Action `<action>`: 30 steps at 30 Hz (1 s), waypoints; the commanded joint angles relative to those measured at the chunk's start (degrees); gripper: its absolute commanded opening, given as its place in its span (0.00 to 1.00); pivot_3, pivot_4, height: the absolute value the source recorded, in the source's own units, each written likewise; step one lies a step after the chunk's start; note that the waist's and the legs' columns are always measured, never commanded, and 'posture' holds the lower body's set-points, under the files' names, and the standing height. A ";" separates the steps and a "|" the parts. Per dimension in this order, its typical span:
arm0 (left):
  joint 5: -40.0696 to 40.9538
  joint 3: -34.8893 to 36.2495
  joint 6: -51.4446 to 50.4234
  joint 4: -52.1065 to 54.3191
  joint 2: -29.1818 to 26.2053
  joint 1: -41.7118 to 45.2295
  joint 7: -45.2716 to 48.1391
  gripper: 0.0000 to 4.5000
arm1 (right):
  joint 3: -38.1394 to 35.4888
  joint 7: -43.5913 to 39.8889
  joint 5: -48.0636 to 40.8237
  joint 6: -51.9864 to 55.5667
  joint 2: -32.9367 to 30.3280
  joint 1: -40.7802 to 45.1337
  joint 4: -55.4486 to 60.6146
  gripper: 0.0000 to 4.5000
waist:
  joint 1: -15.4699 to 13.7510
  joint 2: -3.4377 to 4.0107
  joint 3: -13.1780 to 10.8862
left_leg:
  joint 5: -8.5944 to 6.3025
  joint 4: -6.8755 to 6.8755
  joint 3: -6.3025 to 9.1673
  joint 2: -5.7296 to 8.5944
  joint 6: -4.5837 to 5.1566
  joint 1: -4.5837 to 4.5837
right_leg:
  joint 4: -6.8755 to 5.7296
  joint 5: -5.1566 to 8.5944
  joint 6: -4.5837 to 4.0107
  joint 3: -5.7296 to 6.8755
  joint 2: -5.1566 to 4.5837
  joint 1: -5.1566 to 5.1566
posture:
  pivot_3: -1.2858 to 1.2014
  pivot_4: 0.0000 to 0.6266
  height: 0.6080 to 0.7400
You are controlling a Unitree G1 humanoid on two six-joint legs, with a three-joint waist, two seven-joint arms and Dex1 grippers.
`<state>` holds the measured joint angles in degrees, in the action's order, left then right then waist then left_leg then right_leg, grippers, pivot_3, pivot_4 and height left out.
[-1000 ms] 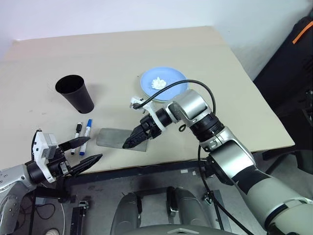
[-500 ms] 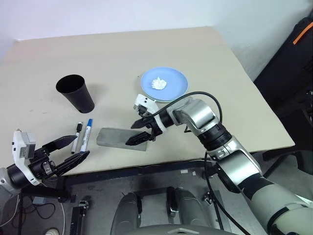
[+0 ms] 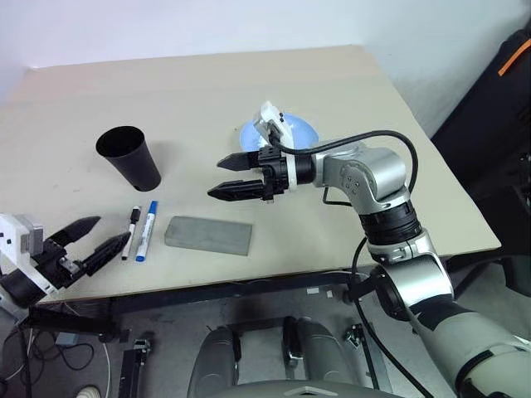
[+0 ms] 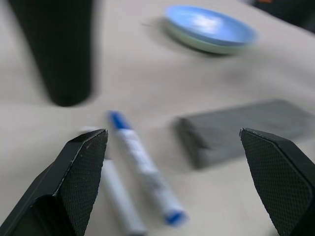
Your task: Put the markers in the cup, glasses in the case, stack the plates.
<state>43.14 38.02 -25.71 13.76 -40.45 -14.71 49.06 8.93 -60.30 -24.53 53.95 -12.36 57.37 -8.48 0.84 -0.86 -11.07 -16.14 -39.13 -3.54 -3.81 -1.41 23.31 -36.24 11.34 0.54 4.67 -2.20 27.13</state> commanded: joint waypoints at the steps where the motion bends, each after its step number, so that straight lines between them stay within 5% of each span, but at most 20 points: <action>1: 2.01 3.48 -0.07 1.21 1.65 1.34 -4.18 1.00 | -2.26 1.89 -0.54 -1.79 -0.63 2.26 -1.77 0.99 | 0.07 -0.01 0.01 | 0.00 0.00 -0.02 0.00 0.00 0.00 | 0.00 -0.05 -0.08 -0.01 -0.03 0.00 | 0.52 0.24 0.92; 13: -8.91 -3.81 -6.96 0.01 0.20 2.47 -17.01 1.00 | -3.24 -2.38 -3.06 -2.34 -11.29 0.87 2.50 0.99 | -0.12 -0.02 0.01 | 0.00 0.02 -0.04 0.05 0.00 0.03 | 0.04 0.03 0.05 0.01 -0.11 0.00 | 0.52 0.24 0.92; 20: -13.81 -8.67 -4.11 -3.92 0.57 6.68 -17.43 1.00 | -5.57 -5.85 -3.28 -16.16 -16.13 -11.66 14.10 0.99 | -0.20 -0.02 0.01 | 0.00 0.09 -0.03 0.05 0.00 0.03 | 0.07 0.04 0.08 0.02 -0.08 0.01 | 0.52 0.24 0.92; 30: -21.02 -15.77 -0.67 -7.97 0.00 10.21 -16.19 1.00 | -2.44 -7.15 -5.46 -12.88 -19.64 -15.83 17.81 0.99 | -0.18 -0.03 0.00 | 0.00 0.05 -0.01 0.01 0.00 -0.04 | 0.02 0.04 0.05 0.00 -0.03 -0.02 | 0.52 0.24 0.92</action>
<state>23.15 22.28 -27.35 5.75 -39.62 -4.86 32.67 6.03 -67.45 -29.37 39.91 -30.99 40.58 6.78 0.67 -0.89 -11.07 -16.14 -39.08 -3.54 -3.80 -1.41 23.27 -36.21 11.38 0.59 4.66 -2.23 27.11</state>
